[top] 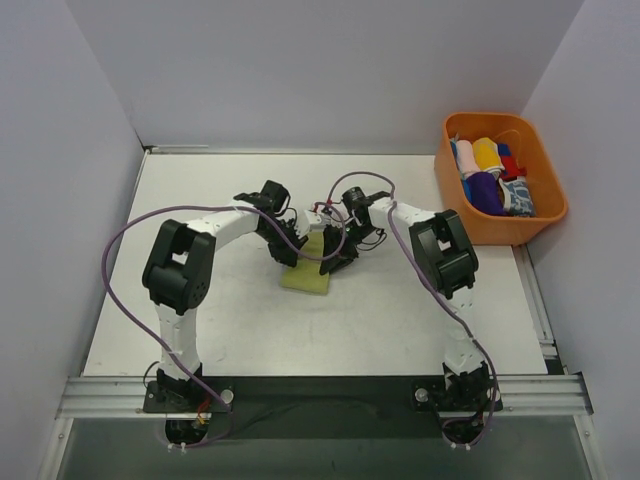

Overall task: Roll the towels
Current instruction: Roll the towel

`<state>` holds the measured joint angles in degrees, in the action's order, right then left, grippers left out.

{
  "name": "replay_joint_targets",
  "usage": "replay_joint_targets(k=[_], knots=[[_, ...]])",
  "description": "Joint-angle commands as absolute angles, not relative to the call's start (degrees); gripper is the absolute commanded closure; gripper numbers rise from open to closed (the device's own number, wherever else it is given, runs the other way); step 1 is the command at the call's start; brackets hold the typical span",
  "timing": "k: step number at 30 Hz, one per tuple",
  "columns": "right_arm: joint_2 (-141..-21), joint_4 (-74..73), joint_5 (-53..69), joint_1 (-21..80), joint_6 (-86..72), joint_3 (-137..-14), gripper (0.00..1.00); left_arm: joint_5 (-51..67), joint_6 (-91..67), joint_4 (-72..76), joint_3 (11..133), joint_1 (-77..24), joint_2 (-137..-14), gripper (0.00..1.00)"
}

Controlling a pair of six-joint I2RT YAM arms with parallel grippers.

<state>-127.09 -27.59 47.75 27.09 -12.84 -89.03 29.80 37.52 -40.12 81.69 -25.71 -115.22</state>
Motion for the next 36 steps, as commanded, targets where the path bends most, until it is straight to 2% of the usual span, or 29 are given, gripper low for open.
replay_joint_targets(k=[1, 6, 11, 12, 14, 18, 23, 28, 36], knots=[[-129.9, -32.9, 38.8, 26.3, -8.5, -90.8, 0.92, 28.9, 35.8, -38.6, 78.8, -25.4, -114.5, 0.82], [-133.6, -35.6, 37.1, 26.1, -4.6, -95.8, 0.92, 33.9, 28.9, -33.7, 71.5, -22.6, -108.9, 0.68], [-137.8, -43.5, 38.9, 26.1, 1.6, -103.3, 0.92, 36.7, 20.7, -28.6, 66.5, -17.7, -103.0, 0.57], [-137.5, -43.8, 38.9, 26.2, 2.1, -102.9, 0.91, 36.0, 20.3, -28.1, 66.4, -17.1, -102.1, 0.45], [-136.7, -43.9, 39.1, 26.4, 2.5, -101.3, 0.90, 35.0, 20.8, -27.0, 66.2, -15.4, -99.9, 0.39], [-136.1, -43.8, 39.2, 27.0, 2.5, -99.1, 0.89, 32.5, 22.8, -23.5, 62.7, -17.3, -92.0, 0.20], [-136.1, -43.8, 38.7, 27.6, 3.1, -99.2, 0.87, 24.9, 28.0, -18.5, 56.5, -27.6, -85.3, 0.20], [-136.4, -44.1, 38.1, 27.7, 3.3, -99.7, 0.84, 17.4, 34.2, -14.3, 53.6, -37.2, -85.1, 0.22], [-137.2, -44.5, 39.1, 27.2, 2.8, -98.9, 0.84, 14.8, 42.9, -12.5, 52.8, -42.4, -90.3, 0.29]])
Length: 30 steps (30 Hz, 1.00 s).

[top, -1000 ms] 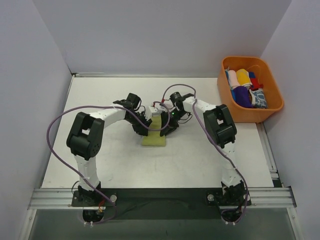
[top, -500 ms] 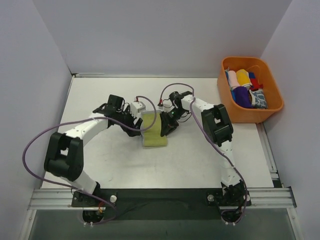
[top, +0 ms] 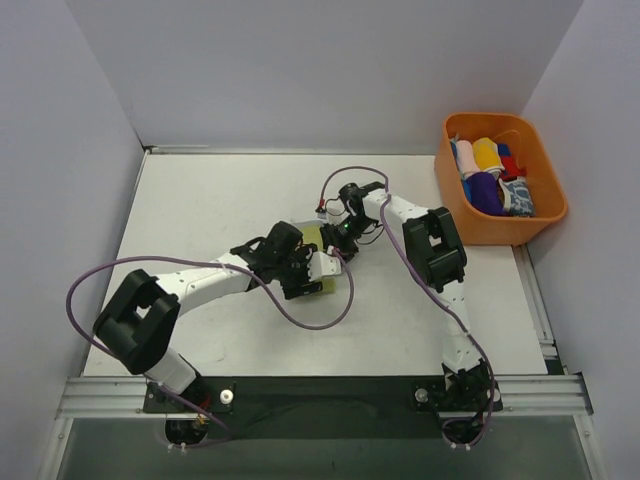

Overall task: Roll the towels
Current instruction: Roll the towel

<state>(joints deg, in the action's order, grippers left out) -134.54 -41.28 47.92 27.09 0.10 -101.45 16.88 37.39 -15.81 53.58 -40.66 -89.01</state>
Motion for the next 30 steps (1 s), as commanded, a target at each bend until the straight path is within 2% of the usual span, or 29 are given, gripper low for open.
replay_joint_targets(k=[1, 8, 10, 11, 12, 14, 16, 17, 18, 20, 26, 30], knots=[[-137.5, -44.6, 39.3, 27.2, 2.6, -99.1, 0.84, 14.5, 43.6, -12.6, 52.6, -42.8, -90.8, 0.30], [-137.4, -44.6, 40.0, 26.8, 1.8, -98.9, 0.84, 12.0, 46.6, -13.6, 51.2, -43.4, -95.7, 0.43], [-137.4, -44.6, 40.5, 26.8, 1.7, -99.0, 0.84, 12.0, 46.7, -15.6, 52.5, -43.3, -96.9, 0.54], [-137.1, -44.6, 40.8, 26.7, 1.5, -98.8, 0.84, 13.0, 46.4, -17.0, 53.3, -43.2, -98.0, 0.70], [-136.7, -44.6, 41.2, 26.5, 1.5, -98.4, 0.85, 14.3, 46.3, -18.8, 54.5, -42.7, -98.5, 0.76], [-133.2, -41.4, 43.6, 25.8, 1.2, -96.1, 0.82, 20.1, 46.3, -25.5, 57.9, -41.8, -100.1, 0.86], [-126.6, -37.4, 44.6, 23.7, 1.1, -89.9, 0.75, 24.5, 45.8, -31.4, 60.0, -39.5, -101.2, 0.91], [-124.3, -33.9, 44.7, 22.9, 1.4, -87.8, 0.70, 28.3, 45.2, -33.1, 62.5, -38.8, -102.7, 0.93], [-122.2, -32.7, 44.6, 21.0, 2.6, -85.2, 0.59, 29.7, 45.0, -37.2, 63.6, -38.2, -103.7, 0.96], [-117.7, -32.1, 45.0, 19.0, 4.2, -84.3, 0.48, 34.8, 44.7, -41.6, 67.7, -36.0, -107.0, 0.98], [-106.6, -32.3, 45.4, 12.6, 8.3, -81.1, 0.38, 44.5, 41.8, -54.8, 78.3, -30.3, -117.8, 1.00], [-97.8, -31.9, 45.4, 12.2, 11.0, -75.4, 0.38, 46.9, 39.8, -61.2, 85.2, -27.4, -123.4, 1.00]])
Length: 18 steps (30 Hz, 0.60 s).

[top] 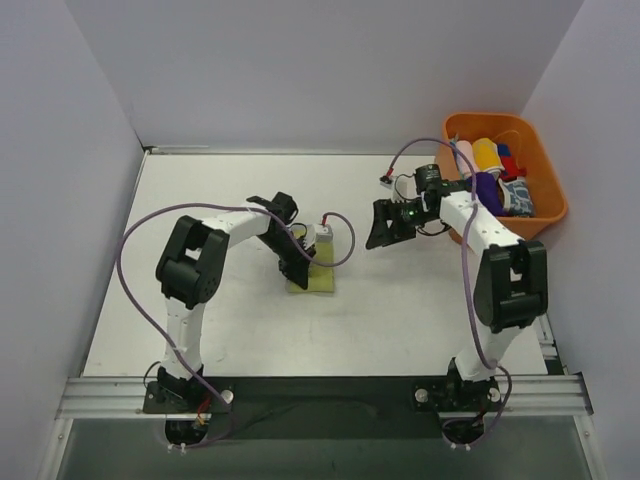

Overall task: Roll the towels
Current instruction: Roll the towel

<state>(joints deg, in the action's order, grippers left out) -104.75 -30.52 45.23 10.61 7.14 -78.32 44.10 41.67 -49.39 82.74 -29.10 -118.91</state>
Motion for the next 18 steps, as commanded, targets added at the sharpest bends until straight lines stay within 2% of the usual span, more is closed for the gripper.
replay_joint_targets(k=[1, 4, 12, 18], knots=[[-94.4, -31.0, 45.3, 12.6, 11.2, -72.8, 0.38, 46.8, 39.1, -62.0, 86.1, -27.0, -125.2, 1.00], [-88.0, -29.3, 43.9, 14.0, 13.1, -68.7, 0.40, 44.8, 37.5, -64.9, 89.9, -25.9, -129.1, 1.00], [-76.7, -28.3, 36.5, 27.8, 22.5, -60.7, 0.46, 41.4, 33.3, -68.5, 93.2, -24.3, -133.0, 1.00], [-79.9, -21.5, 26.9, 41.6, 26.8, -61.0, 0.46, 40.8, 35.3, -71.7, 94.0, -23.9, -136.6, 1.00]])
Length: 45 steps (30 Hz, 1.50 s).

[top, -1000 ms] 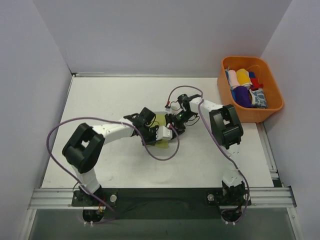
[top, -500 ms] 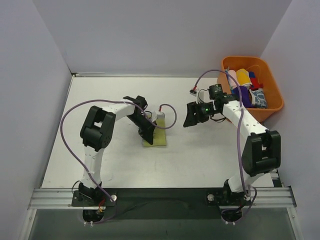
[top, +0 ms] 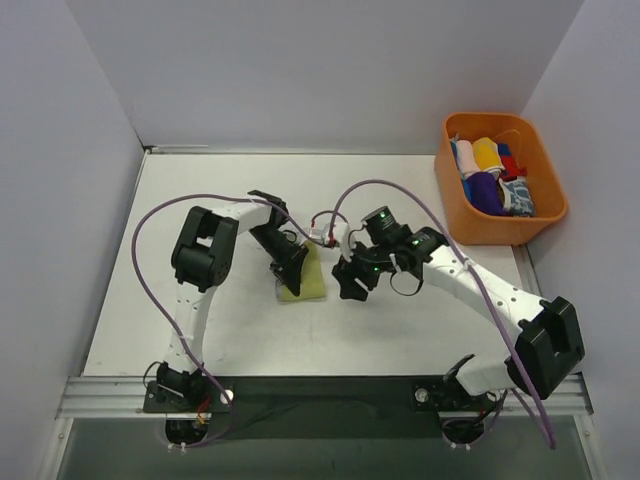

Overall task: Roll the towels
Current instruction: Roll the towel

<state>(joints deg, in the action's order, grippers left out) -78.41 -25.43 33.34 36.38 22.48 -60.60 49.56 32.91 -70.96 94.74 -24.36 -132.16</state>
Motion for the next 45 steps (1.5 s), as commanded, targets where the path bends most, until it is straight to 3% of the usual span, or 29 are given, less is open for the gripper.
replay_joint_targets(k=[1, 10, 20, 32, 38, 45], knots=[[-80.9, -20.8, 25.6, 43.1, 28.0, -62.6, 0.46, 41.3, 35.6, -71.8, 94.0, -23.6, -136.8, 1.00], [-91.4, -6.7, 20.6, 51.1, 35.8, -62.5, 0.41, 42.5, 38.1, -73.0, 96.8, -23.3, -139.3, 0.97], [-98.5, 1.3, 19.4, 55.5, 43.7, -60.4, 0.42, 42.6, 39.6, -73.2, 96.7, -23.1, -138.9, 0.97], [-105.6, 4.7, 16.5, 55.1, 46.1, -56.7, 0.49, 43.5, 40.3, -73.0, 96.2, -22.9, -139.0, 0.97], [-106.4, 1.9, 16.5, 52.7, 43.0, -58.5, 0.60, 43.6, 41.0, -72.9, 96.1, -22.7, -138.8, 0.98], [-101.6, -2.3, 22.9, 49.3, 41.0, -58.9, 0.57, 43.4, 41.5, -73.2, 95.7, -22.4, -138.8, 0.98]])
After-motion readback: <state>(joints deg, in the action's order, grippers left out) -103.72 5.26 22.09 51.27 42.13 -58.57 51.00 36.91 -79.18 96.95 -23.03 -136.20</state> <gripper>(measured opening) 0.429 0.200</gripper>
